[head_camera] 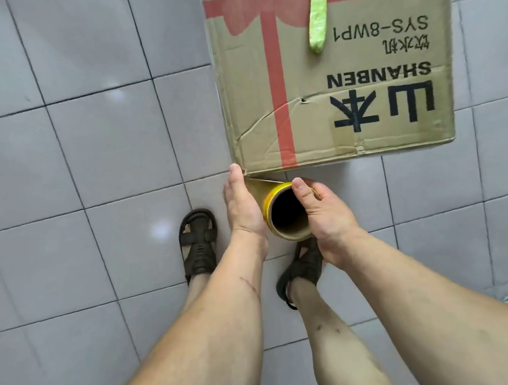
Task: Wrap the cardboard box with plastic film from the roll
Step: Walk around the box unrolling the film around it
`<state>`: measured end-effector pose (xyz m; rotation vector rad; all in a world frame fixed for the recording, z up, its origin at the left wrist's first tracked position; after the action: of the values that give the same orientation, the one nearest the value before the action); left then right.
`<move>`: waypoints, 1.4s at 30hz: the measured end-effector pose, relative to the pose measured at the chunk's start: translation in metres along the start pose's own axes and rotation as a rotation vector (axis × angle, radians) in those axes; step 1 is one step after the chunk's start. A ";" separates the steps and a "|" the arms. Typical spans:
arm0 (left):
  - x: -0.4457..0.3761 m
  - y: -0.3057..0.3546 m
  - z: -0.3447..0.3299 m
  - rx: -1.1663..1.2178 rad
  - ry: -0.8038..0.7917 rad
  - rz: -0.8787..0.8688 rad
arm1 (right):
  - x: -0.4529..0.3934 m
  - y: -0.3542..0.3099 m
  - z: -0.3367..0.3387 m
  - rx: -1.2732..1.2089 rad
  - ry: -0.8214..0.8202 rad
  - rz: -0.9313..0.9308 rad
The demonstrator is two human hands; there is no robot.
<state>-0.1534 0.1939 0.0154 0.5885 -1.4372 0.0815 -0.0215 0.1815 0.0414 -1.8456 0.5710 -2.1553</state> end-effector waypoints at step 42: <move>-0.150 -0.008 -0.022 0.263 -0.087 0.083 | -0.015 -0.024 0.022 0.027 0.007 -0.063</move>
<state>-0.1537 0.2397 -0.1290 0.7543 -1.5472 0.3180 0.0043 0.2062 0.0408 -1.8657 0.4890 -2.1991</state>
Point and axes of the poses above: each hand's wrist, its own x-axis away from the middle knuckle, its own z-axis out of the back of the hand, y = z × x, the point moved 5 cm from there along -x, towards the middle knuckle, and after that the axes turned 3 degrees about -y, right-handed, at the moved point
